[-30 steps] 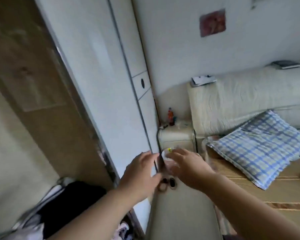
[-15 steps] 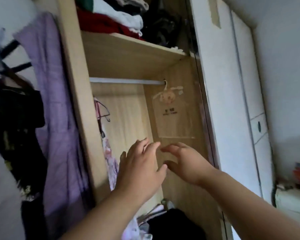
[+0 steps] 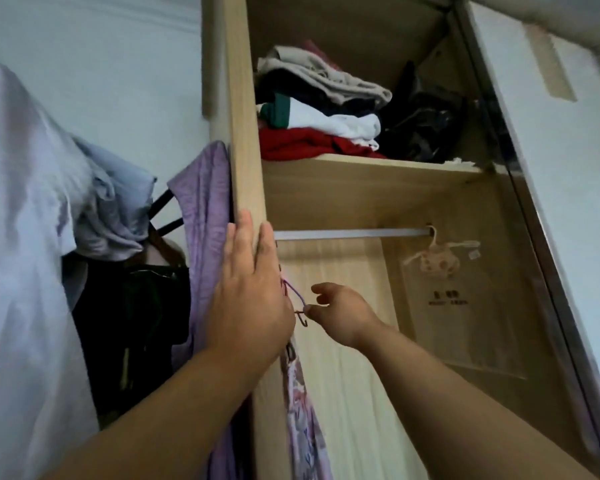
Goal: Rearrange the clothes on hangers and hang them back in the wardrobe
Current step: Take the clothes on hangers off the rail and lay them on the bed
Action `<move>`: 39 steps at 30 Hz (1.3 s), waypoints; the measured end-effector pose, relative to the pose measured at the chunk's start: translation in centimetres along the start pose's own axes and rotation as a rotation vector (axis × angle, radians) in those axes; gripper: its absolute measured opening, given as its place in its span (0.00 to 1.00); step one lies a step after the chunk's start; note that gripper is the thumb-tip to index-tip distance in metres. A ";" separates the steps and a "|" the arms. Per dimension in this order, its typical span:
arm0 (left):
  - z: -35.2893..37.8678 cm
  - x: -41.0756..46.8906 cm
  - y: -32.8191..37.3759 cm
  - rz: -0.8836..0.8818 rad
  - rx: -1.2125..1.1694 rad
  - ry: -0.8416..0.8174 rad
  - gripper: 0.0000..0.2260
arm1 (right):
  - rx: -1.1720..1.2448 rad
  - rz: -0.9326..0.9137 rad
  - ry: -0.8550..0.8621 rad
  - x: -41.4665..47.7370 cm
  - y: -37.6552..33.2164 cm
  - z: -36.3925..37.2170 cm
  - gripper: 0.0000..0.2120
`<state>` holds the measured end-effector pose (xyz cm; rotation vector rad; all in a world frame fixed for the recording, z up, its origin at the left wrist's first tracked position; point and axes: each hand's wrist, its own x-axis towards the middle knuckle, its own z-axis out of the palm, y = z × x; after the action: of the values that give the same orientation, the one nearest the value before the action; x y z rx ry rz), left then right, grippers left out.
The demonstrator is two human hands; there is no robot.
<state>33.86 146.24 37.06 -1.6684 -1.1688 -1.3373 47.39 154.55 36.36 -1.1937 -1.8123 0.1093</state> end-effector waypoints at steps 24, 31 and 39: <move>1.6 0.4 -0.1 -0.241 -0.168 0.128 0.44 | -0.168 0.145 -0.109 13.8 -0.7 3.0 0.13; 1.7 0.4 -0.4 -0.235 -0.200 0.124 0.43 | -0.139 0.202 -0.027 13.6 -0.5 2.8 0.10; 1.2 0.5 -0.1 -0.252 -0.213 0.104 0.44 | -0.191 0.149 0.231 12.5 0.7 -3.5 0.11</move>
<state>34.26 147.46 37.24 -1.6127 -1.2422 -1.7376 49.18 163.02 46.00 -1.4146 -1.5571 -0.1149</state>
